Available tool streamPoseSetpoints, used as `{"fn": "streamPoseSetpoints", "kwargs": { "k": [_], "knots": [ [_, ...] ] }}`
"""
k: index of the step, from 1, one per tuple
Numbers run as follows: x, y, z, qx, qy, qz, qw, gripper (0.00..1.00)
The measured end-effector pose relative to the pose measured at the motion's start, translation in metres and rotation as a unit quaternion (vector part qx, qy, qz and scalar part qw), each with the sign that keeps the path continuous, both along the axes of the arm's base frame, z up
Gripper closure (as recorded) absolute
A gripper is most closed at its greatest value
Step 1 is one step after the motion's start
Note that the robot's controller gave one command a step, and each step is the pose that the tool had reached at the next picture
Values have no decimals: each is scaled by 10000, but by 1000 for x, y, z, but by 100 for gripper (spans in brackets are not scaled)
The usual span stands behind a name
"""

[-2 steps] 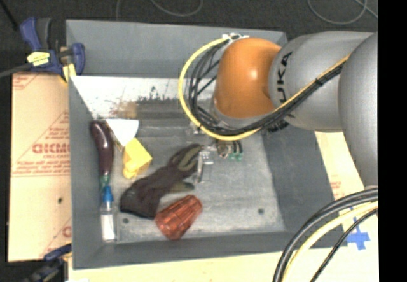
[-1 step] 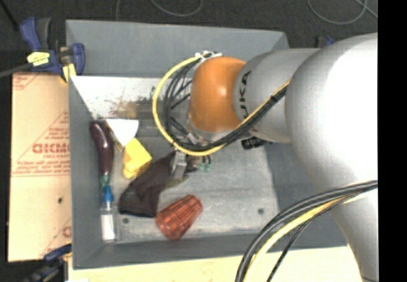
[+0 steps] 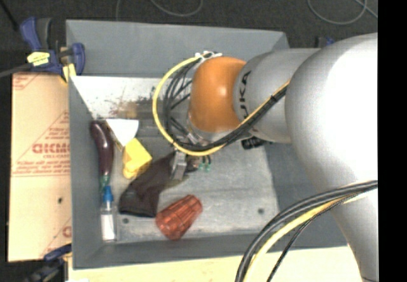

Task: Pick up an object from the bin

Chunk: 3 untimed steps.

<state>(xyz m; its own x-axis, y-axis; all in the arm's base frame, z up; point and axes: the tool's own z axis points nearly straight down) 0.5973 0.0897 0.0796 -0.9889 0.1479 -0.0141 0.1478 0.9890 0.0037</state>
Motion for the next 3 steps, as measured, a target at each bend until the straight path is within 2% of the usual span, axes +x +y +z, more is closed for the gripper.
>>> {"fn": "streamPoseSetpoints", "kwargs": {
  "k": [1,2,3],
  "knots": [
    [-5,-1,120,2,-15,-11,10000,100],
    [-5,-1,120,1,-14,-10,10000,100],
    [-5,-2,232,-9,-36,338,9994,100]
  ]
}}
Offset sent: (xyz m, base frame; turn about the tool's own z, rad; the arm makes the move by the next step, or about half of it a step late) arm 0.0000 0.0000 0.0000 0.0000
